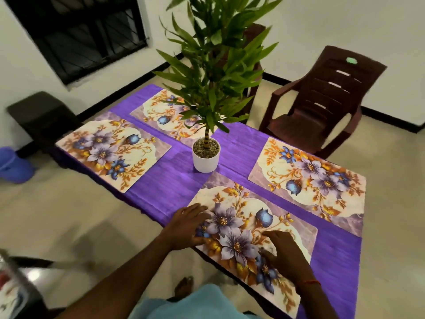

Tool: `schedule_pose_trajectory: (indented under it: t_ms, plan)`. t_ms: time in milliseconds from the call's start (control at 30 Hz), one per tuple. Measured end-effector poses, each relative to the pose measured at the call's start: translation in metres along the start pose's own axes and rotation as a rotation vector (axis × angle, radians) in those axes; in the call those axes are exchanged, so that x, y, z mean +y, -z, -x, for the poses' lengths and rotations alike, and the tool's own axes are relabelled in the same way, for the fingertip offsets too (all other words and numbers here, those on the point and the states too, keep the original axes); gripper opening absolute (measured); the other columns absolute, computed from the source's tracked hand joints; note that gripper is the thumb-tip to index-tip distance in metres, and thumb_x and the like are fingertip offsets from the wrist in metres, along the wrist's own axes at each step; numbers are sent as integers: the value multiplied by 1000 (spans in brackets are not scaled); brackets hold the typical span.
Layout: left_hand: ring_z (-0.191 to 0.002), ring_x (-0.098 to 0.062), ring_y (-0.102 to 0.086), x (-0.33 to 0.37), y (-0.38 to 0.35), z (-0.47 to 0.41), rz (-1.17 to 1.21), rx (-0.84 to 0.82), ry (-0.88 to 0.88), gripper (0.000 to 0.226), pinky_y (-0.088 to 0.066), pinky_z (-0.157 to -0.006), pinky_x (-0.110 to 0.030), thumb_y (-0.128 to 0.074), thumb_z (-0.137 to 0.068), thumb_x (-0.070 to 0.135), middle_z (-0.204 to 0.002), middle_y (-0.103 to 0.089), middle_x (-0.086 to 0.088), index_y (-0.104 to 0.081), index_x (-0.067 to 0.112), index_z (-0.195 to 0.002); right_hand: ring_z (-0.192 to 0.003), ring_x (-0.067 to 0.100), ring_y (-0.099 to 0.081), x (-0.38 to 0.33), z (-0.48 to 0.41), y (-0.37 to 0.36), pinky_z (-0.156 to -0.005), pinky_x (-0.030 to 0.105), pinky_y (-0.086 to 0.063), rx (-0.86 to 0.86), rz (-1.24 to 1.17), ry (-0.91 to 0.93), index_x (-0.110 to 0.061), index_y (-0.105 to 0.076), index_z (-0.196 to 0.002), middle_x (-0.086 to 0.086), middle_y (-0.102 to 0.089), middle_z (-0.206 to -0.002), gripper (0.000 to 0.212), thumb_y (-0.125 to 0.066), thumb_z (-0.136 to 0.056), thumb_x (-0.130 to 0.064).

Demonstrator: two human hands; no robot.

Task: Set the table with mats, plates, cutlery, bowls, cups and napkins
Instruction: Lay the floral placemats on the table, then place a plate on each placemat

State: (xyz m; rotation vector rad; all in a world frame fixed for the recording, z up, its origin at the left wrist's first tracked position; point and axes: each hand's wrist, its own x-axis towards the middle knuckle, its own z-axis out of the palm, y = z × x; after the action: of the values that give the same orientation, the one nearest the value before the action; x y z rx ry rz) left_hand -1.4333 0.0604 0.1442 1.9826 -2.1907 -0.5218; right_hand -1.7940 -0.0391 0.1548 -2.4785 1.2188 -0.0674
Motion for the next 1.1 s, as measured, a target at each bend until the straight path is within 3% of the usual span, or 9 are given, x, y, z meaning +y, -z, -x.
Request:
schedule_pose_trajectory:
  t_ms: [133, 400, 567, 667, 733, 833, 933, 1033, 1100]
  plan:
    - [-151, -15, -28, 3, -1, 28, 42, 129, 156, 74, -31, -116, -49, -54, -85, 76, -159, -37, 12, -44, 38, -148, -102, 26, -63, -19, -33, -3, -83, 41, -54, 13, 37, 129, -24, -65, -123, 2, -67, -117, 49, -70, -80, -47]
    - [-149, -12, -29, -3, -7, 126, -17, 267, 487, 60, -33, -108, -41, -51, -89, 73, -158, -41, 13, -51, 41, -139, -111, 35, -53, -99, -70, -30, -82, 54, -53, -33, 116, 404, -24, -52, -130, 10, -59, -123, 59, -48, -80, -55]
    - [-153, -11, -21, -8, -9, 191, 98, 264, 766, 69, -27, -117, -45, -36, -89, 82, -161, -34, 14, -43, 41, -144, -117, 35, -49, -157, -88, -51, -94, 52, -34, -157, 188, 563, -27, -54, -128, 11, -59, -128, 62, -36, -90, -72]
    - [-153, -11, -21, -13, -5, 224, 151, 311, 889, 72, -24, -118, -41, -34, -89, 81, -161, -33, 13, -42, 39, -147, -111, 28, -54, -202, -97, -49, -91, 48, -42, -233, 182, 627, -36, -54, -121, 3, -64, -118, 60, -47, -72, -69]
    - [-151, -10, -22, -21, -3, 246, 192, 342, 966, 80, -24, -116, -39, -28, -85, 88, -161, -32, 14, -40, 39, -148, -104, 28, -60, -233, -104, -50, -81, 47, -53, -269, 203, 705, -35, -59, -120, 2, -63, -117, 61, -49, -70, -69]
    - [-151, -11, -21, -34, 2, 277, 268, 381, 1077, 84, -24, -116, -43, -24, -84, 90, -161, -29, 13, -38, 39, -148, -110, 24, -52, -272, -120, -66, -76, 45, -54, -310, 232, 806, -37, -56, -123, -2, -56, -123, 63, -50, -70, -70]
    - [-152, -11, -21, -49, 5, 310, 318, 431, 1170, 66, -23, -116, -42, -42, -94, 74, -162, -28, 13, -37, 39, -150, -114, 21, -48, -317, -130, -86, -79, 44, -54, -315, 263, 929, -41, -54, -123, -7, -52, -126, 62, -51, -69, -71]
    - [-151, -10, -21, -63, 3, 340, 316, 468, 1257, 66, -23, -115, -40, -43, -94, 73, -161, -29, 14, -37, 40, -150, -117, 20, -46, -364, -138, -96, -82, 44, -53, -351, 277, 988, -42, -54, -124, -5, -59, -126, 60, -55, -70, -69]
    - [-151, -11, -21, -73, -1, 362, 320, 486, 1302, 67, -23, -117, -43, -43, -94, 73, -161, -30, 12, -38, 38, -150, -126, 20, -45, -395, -139, -106, -93, 45, -47, -403, 278, 1025, -42, -52, -129, -4, -56, -134, 61, -66, -74, -65]
